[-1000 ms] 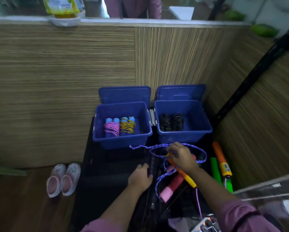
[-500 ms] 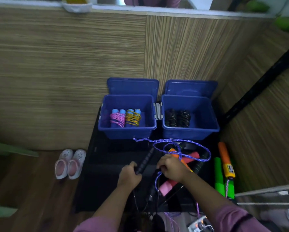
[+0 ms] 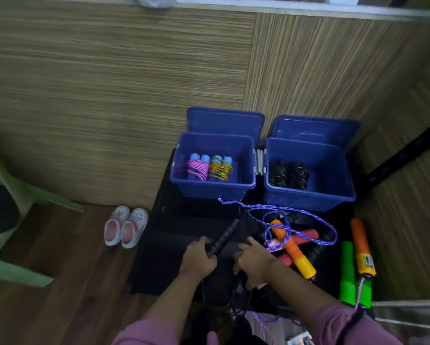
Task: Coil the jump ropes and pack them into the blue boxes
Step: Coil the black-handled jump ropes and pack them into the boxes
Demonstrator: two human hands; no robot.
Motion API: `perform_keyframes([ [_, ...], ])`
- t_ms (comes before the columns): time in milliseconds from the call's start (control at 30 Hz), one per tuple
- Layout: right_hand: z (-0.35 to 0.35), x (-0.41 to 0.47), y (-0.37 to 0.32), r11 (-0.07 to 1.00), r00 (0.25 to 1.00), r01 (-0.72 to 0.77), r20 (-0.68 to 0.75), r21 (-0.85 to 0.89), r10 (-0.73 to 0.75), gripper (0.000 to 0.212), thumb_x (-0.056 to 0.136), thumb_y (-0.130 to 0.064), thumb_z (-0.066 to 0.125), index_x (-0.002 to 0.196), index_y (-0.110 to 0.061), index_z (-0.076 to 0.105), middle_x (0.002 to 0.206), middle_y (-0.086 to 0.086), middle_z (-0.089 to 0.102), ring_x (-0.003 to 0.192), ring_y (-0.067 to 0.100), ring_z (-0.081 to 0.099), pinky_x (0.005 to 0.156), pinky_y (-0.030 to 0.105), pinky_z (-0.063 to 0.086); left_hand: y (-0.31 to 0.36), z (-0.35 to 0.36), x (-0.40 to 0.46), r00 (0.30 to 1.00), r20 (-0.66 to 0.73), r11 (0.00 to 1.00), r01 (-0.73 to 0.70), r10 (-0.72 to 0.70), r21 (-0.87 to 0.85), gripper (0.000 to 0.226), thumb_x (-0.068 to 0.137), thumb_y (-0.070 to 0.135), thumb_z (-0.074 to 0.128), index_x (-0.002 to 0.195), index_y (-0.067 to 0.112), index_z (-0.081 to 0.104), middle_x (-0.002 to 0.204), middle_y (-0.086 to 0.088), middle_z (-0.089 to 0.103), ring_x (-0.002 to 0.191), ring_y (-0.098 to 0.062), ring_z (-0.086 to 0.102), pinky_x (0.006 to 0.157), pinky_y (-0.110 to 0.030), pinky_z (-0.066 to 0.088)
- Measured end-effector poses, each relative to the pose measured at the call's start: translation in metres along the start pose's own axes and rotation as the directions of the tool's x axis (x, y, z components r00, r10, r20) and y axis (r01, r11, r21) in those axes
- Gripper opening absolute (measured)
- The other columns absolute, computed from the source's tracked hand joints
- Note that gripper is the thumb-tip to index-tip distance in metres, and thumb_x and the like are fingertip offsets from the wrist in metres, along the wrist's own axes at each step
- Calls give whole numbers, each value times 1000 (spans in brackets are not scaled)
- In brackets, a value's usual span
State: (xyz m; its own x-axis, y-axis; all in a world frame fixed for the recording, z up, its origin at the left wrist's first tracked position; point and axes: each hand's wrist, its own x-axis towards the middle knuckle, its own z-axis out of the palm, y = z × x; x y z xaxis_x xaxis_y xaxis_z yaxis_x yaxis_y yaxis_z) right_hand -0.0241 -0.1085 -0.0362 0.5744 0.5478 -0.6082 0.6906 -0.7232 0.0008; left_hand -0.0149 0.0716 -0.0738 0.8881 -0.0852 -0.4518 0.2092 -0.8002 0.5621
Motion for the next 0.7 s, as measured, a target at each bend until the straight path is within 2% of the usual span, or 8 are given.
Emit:
perform_keyframes([
  [133, -3, 8, -4, 1000, 998, 17, -59, -1, -17, 37, 76, -29, 66, 112, -21, 66, 117, 3, 57, 115, 25, 43, 100, 42, 21, -7, -4, -3, 1000, 28, 997, -2, 0, 80, 40, 81, 25, 62, 117, 14, 49, 112, -9, 51, 102, -26, 54, 83, -30, 47],
  [233, -7, 14, -10, 997, 996, -22, -84, 69, 28, 36, 81, -27, 60, 115, -16, 63, 121, 8, 51, 108, 30, 54, 97, 40, 28, -15, -9, -4, 1000, 9, 998, 25, -26, 55, 39, 80, 30, 63, 113, 15, 50, 107, -7, 56, 97, -25, 57, 78, -30, 49],
  [333, -8, 15, -16, 988, 994, -37, -100, 150, 52, 38, 86, -25, 53, 121, -13, 57, 131, 10, 43, 101, 36, 58, 86, 40, 39, -23, -14, -4, 999, -14, 998, 31, -30, 55, 37, 77, 33, 63, 107, 15, 51, 104, -7, 59, 94, -24, 58, 76, -32, 51],
  [467, -13, 26, -23, 971, 970, 46, -241, 234, 13, 39, 90, -18, 45, 128, -16, 50, 140, 2, 34, 87, 39, 60, 73, 43, 44, -31, -19, -4, 999, -28, 999, 46, -45, 23, 37, 68, 40, 58, 96, 15, 51, 97, -8, 62, 90, -26, 60, 74, -33, 51],
  [600, -8, 44, -25, 946, 963, 19, -261, 322, 69, 36, 90, -10, 45, 126, -10, 53, 139, 3, 33, 97, 37, 58, 79, 44, 46, -31, -16, -2, 995, 22, 988, 101, -99, -115, 36, 68, 39, 62, 94, 14, 58, 90, -7, 65, 88, -25, 64, 74, -31, 52],
  [700, 3, 46, -25, 868, 937, 79, -334, 491, 104, 38, 82, -3, 45, 118, -6, 59, 135, 5, 43, 106, 32, 58, 90, 38, 47, -31, -17, 1, 987, 94, 971, 145, -129, -190, 23, 72, 32, 68, 89, 18, 60, 87, -3, 65, 86, -21, 64, 75, -27, 51],
])
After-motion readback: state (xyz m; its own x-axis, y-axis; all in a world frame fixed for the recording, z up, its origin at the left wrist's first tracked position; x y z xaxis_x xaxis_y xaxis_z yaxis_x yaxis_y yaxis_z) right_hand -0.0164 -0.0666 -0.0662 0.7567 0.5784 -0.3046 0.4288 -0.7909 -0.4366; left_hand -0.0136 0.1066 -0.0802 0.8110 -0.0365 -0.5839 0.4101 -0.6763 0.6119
